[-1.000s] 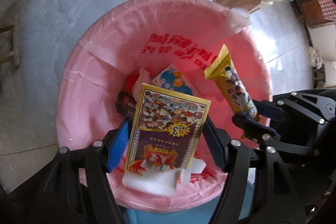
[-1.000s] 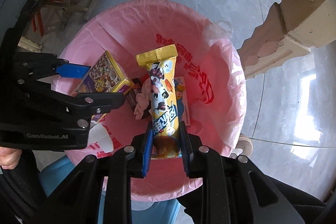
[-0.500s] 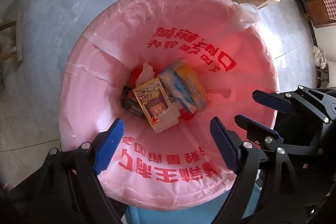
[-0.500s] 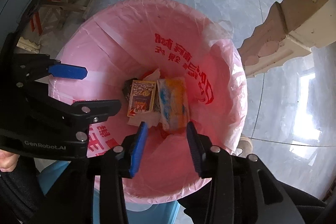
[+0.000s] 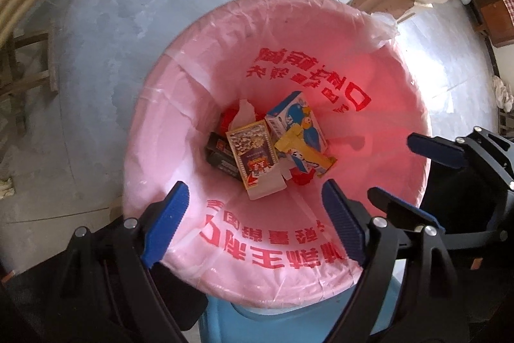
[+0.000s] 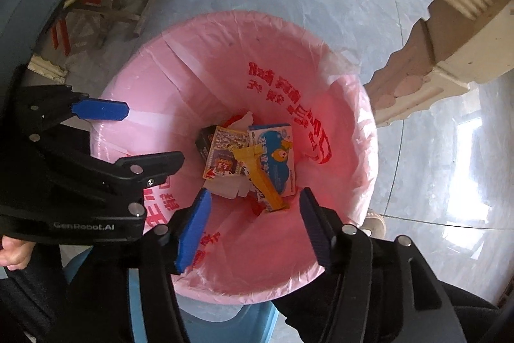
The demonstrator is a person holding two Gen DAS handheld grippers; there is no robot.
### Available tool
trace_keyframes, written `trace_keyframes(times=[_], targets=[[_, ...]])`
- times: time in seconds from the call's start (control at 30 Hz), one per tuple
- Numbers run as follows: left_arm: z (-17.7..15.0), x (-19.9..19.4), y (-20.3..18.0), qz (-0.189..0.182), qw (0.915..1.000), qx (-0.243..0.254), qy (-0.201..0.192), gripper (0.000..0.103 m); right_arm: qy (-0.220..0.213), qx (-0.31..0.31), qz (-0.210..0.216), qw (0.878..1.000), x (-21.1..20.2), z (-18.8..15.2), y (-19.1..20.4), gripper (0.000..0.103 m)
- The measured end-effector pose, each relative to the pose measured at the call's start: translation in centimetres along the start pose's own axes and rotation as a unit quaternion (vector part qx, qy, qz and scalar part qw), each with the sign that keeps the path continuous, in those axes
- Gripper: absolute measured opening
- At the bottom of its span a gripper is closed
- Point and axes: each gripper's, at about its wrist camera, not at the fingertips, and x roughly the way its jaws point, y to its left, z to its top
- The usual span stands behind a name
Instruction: Collect trash
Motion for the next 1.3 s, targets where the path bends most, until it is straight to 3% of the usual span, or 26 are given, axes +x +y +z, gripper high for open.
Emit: trace_keyframes(times=[0.3, 0.57, 0.73, 0.9, 1.07, 1.3], targets=[[-1.7, -3.2, 0.1, 0.042, 0.9977, -0.037, -0.039, 0.083, -0.034, 0.013, -0.027, 0.999, -3.8, -0.7, 0.3, 0.083], [-3.9, -7.8, -0.3, 0.046, 0.9921, -0.076, -0.087, 0.085, -0.084, 0.015, -0.069, 0.994, -8.7, -2.0, 1.4, 0.089], [-5.3, -10.9, -1.3, 0.069, 0.9881, -0.079, -0.112, 0.089, -0.112, 0.009, -0.128, 0.985, -12.3, -3.1, 2.8, 0.094], [-6.5, -15.0, -2.1, 0.062, 0.9826, -0.084, -0.154, 0.089, -0.156, 0.038, -0.114, 0.980, -16.8, -4.9, 2.7, 0.094], [-7.9, -21.1, -3.5, 0.088, 0.9658, -0.082, -0.230, 0.089, -0.226, 0.068, -0.112, 0.965, -22.6, -6.4, 2.5, 0.094], [-10.2, -30.2, -5.2, 0.096, 0.9340, -0.090, -0.332, 0.091, -0.356, 0.075, -0.143, 0.920, -32.7, -8.5, 4.1, 0.096]])
